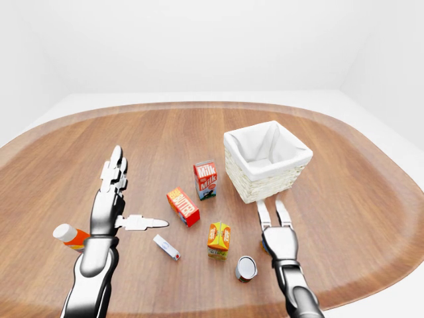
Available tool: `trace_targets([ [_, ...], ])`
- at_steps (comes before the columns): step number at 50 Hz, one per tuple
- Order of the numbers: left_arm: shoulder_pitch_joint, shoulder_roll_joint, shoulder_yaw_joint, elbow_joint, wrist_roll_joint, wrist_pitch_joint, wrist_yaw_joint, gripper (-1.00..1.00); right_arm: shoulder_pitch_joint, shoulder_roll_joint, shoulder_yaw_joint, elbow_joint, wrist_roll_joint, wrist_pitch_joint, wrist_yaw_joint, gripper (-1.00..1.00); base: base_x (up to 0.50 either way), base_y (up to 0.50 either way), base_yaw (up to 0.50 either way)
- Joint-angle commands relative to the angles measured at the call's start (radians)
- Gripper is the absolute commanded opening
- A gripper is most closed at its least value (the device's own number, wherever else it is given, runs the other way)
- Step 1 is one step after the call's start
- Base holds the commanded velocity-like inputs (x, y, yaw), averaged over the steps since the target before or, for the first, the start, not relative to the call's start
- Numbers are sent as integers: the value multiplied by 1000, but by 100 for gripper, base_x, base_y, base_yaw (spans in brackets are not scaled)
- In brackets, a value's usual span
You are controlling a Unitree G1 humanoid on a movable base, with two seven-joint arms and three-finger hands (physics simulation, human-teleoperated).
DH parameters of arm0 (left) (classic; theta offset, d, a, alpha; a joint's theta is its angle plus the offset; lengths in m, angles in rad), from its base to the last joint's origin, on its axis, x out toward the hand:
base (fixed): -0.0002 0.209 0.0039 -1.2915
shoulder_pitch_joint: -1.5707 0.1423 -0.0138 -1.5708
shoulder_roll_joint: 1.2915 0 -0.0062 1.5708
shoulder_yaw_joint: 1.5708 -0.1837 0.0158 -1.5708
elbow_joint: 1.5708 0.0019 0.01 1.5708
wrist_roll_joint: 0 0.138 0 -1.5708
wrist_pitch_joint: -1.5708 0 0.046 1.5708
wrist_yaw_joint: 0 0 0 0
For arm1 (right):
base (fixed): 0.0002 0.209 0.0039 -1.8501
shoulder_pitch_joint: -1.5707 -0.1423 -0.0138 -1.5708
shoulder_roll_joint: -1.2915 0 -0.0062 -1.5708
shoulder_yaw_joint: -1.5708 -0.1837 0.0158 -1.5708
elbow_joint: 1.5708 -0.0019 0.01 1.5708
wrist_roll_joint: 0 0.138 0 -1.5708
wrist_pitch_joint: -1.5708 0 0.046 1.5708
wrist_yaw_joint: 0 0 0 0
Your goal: Pick up the alphabet soup and the tomato sauce, and put them in the basket.
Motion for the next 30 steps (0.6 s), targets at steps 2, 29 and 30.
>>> trace_targets([
  [2, 7, -1, 2, -13, 4, 0, 6, 100, -25, -5, 12, 62, 12, 0, 0, 100, 0, 0, 0],
  [29, 11, -1, 2, -7, 5, 0, 6, 100, -96, -19, 45, 228, 29, 0, 0, -100, 0, 0, 0],
  [30, 11, -1, 2, -7, 5, 0, 6, 100, -94, -19, 45, 227, 30, 0, 0, -100, 0, 0, 0],
])
